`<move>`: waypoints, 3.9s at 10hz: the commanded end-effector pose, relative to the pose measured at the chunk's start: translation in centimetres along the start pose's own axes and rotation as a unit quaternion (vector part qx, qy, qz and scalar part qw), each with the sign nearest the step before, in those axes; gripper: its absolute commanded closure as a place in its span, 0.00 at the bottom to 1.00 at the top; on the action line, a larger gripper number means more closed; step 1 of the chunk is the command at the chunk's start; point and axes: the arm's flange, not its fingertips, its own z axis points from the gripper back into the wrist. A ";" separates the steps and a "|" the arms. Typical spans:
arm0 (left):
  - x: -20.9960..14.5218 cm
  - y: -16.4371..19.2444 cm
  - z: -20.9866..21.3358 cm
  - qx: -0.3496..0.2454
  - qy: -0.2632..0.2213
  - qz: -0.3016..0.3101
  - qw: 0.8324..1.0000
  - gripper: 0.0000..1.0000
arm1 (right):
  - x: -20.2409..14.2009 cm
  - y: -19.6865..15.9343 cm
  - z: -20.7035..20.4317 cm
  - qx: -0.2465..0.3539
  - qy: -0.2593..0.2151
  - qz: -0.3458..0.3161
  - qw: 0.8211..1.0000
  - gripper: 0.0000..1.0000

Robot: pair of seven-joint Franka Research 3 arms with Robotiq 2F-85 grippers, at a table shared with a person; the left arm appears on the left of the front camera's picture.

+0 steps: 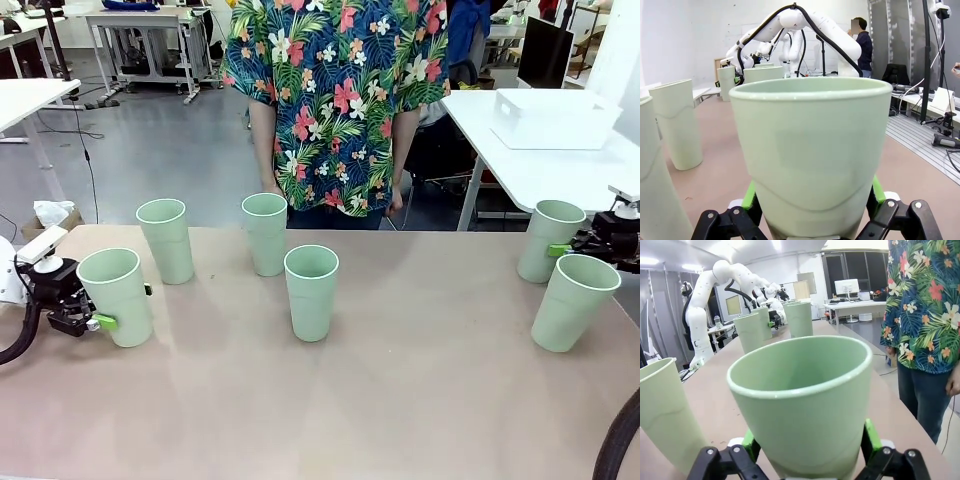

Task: Stack the cups and store them in the basket.
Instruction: Pick up two Reusable plastic cups , one in each hand.

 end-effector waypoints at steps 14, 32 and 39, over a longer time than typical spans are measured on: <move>1.4 0.6 0.2 0.013 -0.023 -0.022 0.999 0.16 | -0.1 0.3 0.0 0.010 -0.011 -0.001 1.000 0.13; 19.3 -0.6 -12.0 0.120 -0.018 -0.048 0.991 0.16 | 14.3 24.1 -10.6 -0.024 -0.024 0.045 0.998 0.13; 20.4 -3.4 -11.4 0.111 -0.034 -0.051 0.992 0.16 | 14.8 25.5 -11.0 -0.019 0.002 0.043 0.999 0.13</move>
